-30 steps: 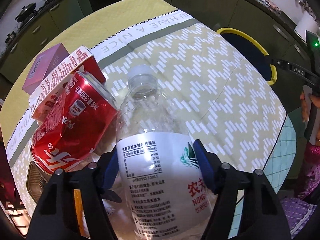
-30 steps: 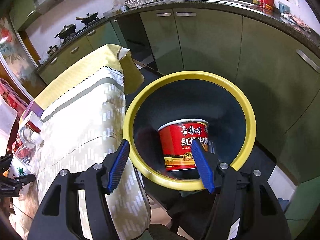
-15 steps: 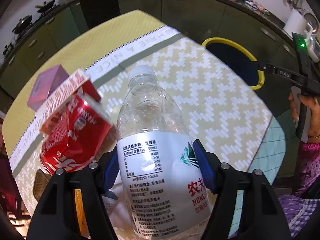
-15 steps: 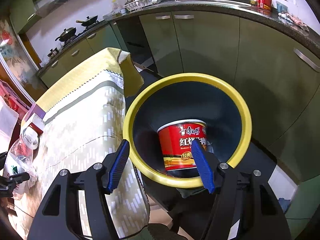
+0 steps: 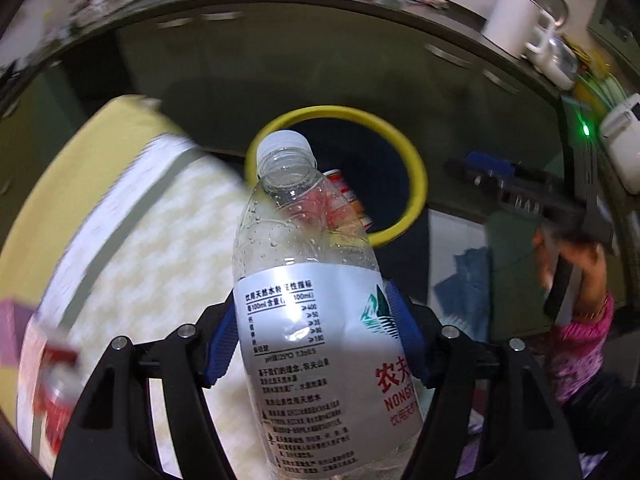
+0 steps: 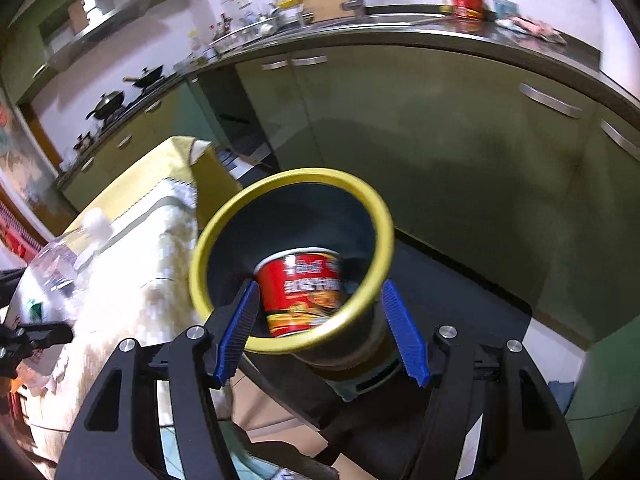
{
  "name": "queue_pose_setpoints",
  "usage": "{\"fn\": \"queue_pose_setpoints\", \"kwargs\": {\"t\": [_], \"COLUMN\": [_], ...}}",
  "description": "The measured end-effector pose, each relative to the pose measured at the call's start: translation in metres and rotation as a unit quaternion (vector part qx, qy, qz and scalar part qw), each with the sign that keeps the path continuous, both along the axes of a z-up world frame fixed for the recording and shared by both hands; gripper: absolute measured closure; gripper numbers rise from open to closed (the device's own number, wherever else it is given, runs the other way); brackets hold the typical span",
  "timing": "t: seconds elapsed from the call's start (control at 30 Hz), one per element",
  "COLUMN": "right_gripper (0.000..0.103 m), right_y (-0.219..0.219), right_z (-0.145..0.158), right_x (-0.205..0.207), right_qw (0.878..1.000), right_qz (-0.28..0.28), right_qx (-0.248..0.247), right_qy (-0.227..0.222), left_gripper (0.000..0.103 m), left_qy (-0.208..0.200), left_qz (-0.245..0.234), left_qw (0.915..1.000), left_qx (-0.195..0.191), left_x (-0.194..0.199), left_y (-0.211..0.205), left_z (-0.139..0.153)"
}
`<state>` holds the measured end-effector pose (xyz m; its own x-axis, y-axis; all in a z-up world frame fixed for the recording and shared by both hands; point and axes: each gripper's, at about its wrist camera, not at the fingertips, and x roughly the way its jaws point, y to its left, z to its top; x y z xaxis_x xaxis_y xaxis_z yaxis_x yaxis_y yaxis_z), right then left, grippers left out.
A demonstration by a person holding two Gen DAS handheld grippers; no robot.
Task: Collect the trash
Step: 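Carry the water bottle over the yellow bin and open the left gripper, then move the right gripper back over the table toward the pink box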
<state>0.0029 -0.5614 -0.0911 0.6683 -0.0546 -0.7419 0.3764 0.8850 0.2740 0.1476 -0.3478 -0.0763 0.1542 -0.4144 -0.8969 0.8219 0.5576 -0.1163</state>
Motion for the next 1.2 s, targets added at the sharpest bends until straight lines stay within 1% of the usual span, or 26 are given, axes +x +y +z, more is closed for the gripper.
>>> {"fn": "queue_pose_setpoints", "kwargs": {"t": [0.07,0.17,0.23,0.3,0.47,0.5,0.57,0.7,0.87,0.97,1.07,1.13,1.2], "right_gripper": [0.039,0.039,0.039,0.039,0.039,0.039,0.038,0.038,0.038,0.038,0.038,0.038,0.038], "right_y": [-0.008,-0.022,-0.029,-0.035,-0.040,-0.039,-0.037,-0.031,-0.018,-0.009,0.005,0.013,0.026], "right_z": [-0.001,-0.003,-0.005,-0.007,-0.014,-0.014,-0.013,-0.010,-0.006,-0.003,0.000,0.002,0.004], "right_x": [-0.008,-0.020,-0.026,-0.032,-0.035,-0.036,-0.034,-0.029,-0.021,-0.014,-0.005,0.001,0.010], "right_qw": [1.000,1.000,0.999,0.999,0.999,0.999,0.999,0.999,1.000,1.000,1.000,1.000,0.999], "right_qz": [-0.009,-0.023,-0.031,-0.038,-0.043,-0.041,-0.038,-0.030,-0.017,-0.005,0.011,0.023,0.040], "right_qx": [0.002,0.004,0.006,0.008,0.015,0.016,0.017,0.015,0.014,0.013,0.009,0.006,0.001], "right_qy": [0.000,0.001,0.002,0.006,0.013,0.013,0.012,0.010,0.006,0.004,0.004,0.004,0.006], "left_gripper": [0.038,0.038,0.038,0.037,0.035,0.029,0.026,0.024,0.023,0.017,0.016,0.015,0.014], "left_qy": [0.016,0.028,0.041,0.045,0.035,0.033,0.030,0.029,0.009,-0.010,-0.018,-0.019,-0.039], "left_qz": [-0.016,-0.031,-0.030,-0.028,-0.002,0.005,0.018,0.022,0.025,0.040,0.068,0.094,0.125], "left_qw": [0.9997,0.9991,0.9986,0.9984,0.9994,0.9994,0.9992,0.9993,0.9990,0.9968,0.9931,0.9885,0.9826], "left_qx": [0.001,0.011,0.015,0.017,0.009,0.013,0.018,0.004,-0.037,-0.069,-0.094,-0.118,-0.131], "left_x": [0.005,0.014,0.021,0.029,0.049,0.053,0.061,0.061,0.037,0.021,0.010,0.002,-0.008], "left_y": [-0.029,-0.074,-0.094,-0.112,-0.137,-0.139,-0.142,-0.126,-0.084,-0.044,-0.001,0.038,0.078], "left_z": [-0.006,-0.019,-0.029,-0.038,-0.051,-0.054,-0.058,-0.049,-0.014,0.010,0.028,0.039,0.049]}}
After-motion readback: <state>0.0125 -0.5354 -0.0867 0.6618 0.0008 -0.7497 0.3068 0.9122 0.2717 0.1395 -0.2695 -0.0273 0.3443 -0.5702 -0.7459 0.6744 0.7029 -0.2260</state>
